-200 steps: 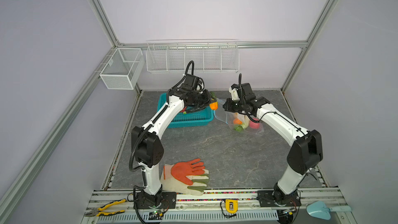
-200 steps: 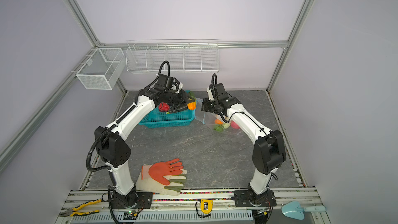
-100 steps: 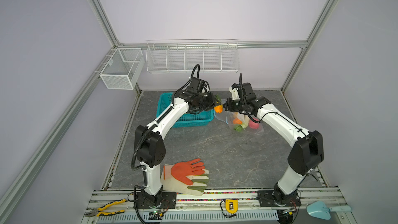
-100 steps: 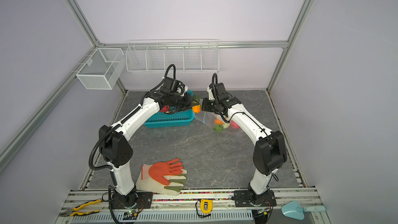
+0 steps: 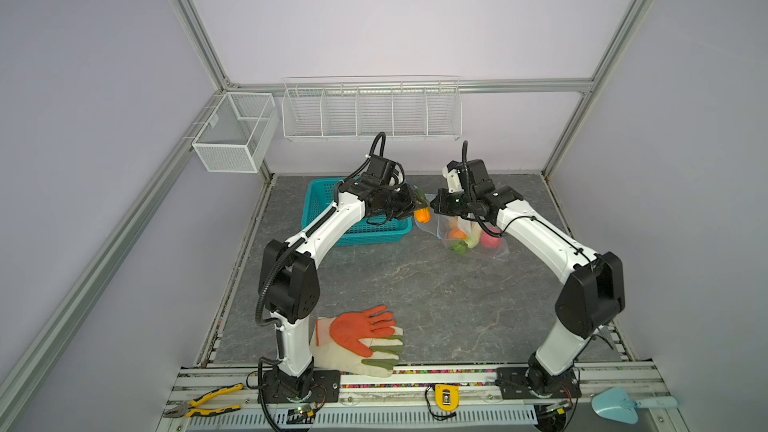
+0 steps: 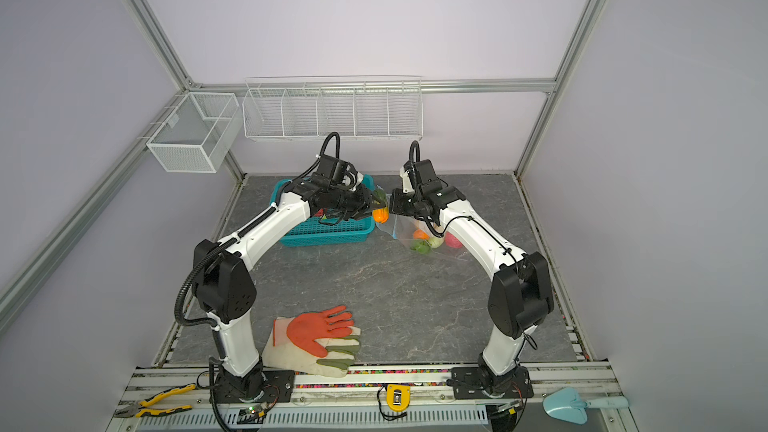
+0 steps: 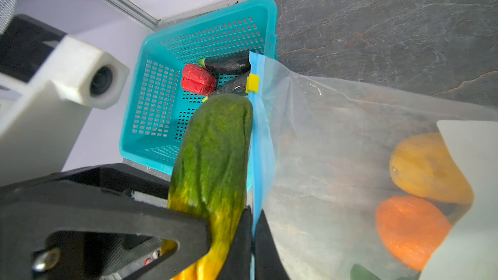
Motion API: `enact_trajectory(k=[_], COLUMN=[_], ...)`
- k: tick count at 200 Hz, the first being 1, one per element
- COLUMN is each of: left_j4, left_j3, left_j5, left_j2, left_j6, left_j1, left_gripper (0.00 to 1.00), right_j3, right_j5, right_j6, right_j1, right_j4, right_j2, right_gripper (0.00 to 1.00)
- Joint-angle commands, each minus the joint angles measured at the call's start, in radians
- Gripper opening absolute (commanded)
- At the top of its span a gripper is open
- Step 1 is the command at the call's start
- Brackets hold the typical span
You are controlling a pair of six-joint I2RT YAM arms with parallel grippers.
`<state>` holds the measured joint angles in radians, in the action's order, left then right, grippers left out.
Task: Place the food in the zip-top bag and seal the zipper
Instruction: 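Position the squash over the bag mouth beside the right gripper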
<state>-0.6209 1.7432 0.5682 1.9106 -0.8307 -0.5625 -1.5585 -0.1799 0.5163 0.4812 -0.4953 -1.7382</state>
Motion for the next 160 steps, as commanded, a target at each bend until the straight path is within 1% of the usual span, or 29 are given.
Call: enact_trajectory(k=[1, 33, 96, 134, 160], left_j4=[0.026, 0.02, 0.031, 0.076, 0.174], left_j3=[-0.018, -0.044, -0.096, -0.124, -0.173], left_j5=[0.036, 0.046, 0.11, 0.141, 0.198], left_j2=[0.001, -0.036, -0.098, -0.124, -0.123], left_j6=[-0.028, -0.024, -0.026, -0.05, -0.108], left_j1=[-0.002, -0.001, 0.004, 0.004, 0.004], left_gripper=[0.34, 0.34, 0.34, 0.34, 0.34], right_j3=[-0.008, -0.006, -0.005, -0.003, -0.002], right_j5=[0.0, 0.001, 0.0, 0.0, 0.0], right_j6=[-0.009, -0.009, -0.009, -0.009, -0.007], right_j1=[-0.003, -0.006, -0.009, -0.008, -0.007], right_j4=[0.017, 0.017, 0.018, 0.017, 0.019], right_j2=[0.032, 0.031, 0.035, 0.039, 0.04], right_gripper=[0.07, 0.07, 0.07, 0.07, 0.07])
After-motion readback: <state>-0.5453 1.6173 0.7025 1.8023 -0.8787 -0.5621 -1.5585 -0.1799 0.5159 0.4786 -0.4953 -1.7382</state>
